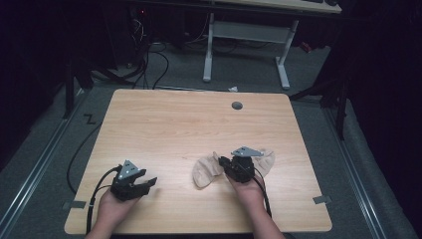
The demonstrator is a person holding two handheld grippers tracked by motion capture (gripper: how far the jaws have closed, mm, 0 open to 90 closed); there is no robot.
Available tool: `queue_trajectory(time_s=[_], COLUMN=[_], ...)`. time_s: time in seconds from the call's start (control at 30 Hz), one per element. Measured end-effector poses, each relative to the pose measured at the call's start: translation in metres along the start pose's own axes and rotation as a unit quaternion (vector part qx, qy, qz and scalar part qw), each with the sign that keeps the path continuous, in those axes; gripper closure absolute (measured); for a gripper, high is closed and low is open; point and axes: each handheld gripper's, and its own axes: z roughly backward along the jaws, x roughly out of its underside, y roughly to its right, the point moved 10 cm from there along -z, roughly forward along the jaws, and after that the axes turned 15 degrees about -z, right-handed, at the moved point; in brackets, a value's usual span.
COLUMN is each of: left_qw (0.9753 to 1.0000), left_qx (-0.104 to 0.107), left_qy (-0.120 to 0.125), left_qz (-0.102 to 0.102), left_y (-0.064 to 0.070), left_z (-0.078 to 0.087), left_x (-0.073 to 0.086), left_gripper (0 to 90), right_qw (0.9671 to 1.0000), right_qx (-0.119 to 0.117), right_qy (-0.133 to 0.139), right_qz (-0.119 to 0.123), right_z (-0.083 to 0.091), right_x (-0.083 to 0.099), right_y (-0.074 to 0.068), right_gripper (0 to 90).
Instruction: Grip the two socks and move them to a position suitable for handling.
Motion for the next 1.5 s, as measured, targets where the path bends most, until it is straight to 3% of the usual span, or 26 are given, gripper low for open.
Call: queue_trajectory(time_s=[0.2,0.37,0.4,0.43,0.5,0.57,0.6,0.63,0.83,1.17,1.27,1.3,1.33,1.37,1.5], left_qw=[1.0,1.0,1.0,1.0,1.0,1.0,1.0,1.0,1.0,1.0,0.9999,0.9998,0.9998,0.9996,0.9983], left_qx=[0.0,0.0,0.0,0.0,0.0,0.001,0.001,0.001,0.001,0.005,0.007,0.011,0.011,0.016,0.049], left_qy=[0.0,0.0,0.0,0.0,0.0,-0.001,-0.001,0.0,-0.001,0.003,0.005,0.007,0.007,0.01,0.019], left_qz=[0.0,0.0,0.0,0.0,0.0,-0.001,-0.001,-0.001,0.001,-0.007,-0.01,-0.016,-0.016,-0.019,-0.027], left_y=[0.0,0.0,0.0,0.0,0.0,0.001,0.001,0.001,0.001,0.005,0.009,0.014,0.014,0.018,0.038], left_z=[0.0,0.0,0.0,0.0,0.0,-0.001,-0.001,0.0,0.0,0.001,0.0,0.0,0.0,0.0,0.0], left_x=[0.0,0.0,0.0,0.0,0.0,0.0,0.0,0.0,0.0,-0.002,-0.005,-0.007,-0.007,-0.01,-0.019], left_gripper=[45.3,45.3,45.3,45.3,45.3,45.4,45.4,45.4,45.4,46.1,46.9,47.7,48.1,48.5,51.8], right_qw=[0.9995,0.9983,0.998,0.9988,0.9991,0.9987,0.9987,0.9972,0.9928,0.9912,0.9886,0.9865,0.9865,0.9831,0.9829], right_qx=[0.031,0.057,0.06,0.041,0.031,0.002,0.002,-0.006,-0.009,-0.028,-0.05,-0.06,-0.06,-0.07,-0.066], right_qy=[-0.006,0.005,0.014,0.02,0.016,-0.024,-0.024,-0.048,-0.09,-0.091,-0.098,-0.102,-0.102,-0.108,-0.094], right_qz=[-0.002,0.004,0.012,0.02,0.026,0.045,0.045,0.058,0.078,0.092,0.102,0.113,0.113,0.13,0.144], right_z=[-0.003,0.0,0.003,0.006,0.005,-0.004,-0.004,-0.011,-0.023,-0.025,-0.026,-0.027,-0.027,-0.028,-0.023], right_x=[0.003,0.0,-0.002,-0.002,0.0,0.016,0.016,0.025,0.042,0.048,0.056,0.061,0.061,0.065,0.06], right_y=[0.019,0.028,0.025,0.014,0.009,-0.009,-0.009,-0.017,-0.026,-0.041,-0.058,-0.069,-0.069,-0.081,-0.087], right_gripper=[79.3,66.1,65.8,66.6,68.0,75.3,75.3,79.5,85.7,85.7,86.0,86.1,86.1,86.0,85.9])
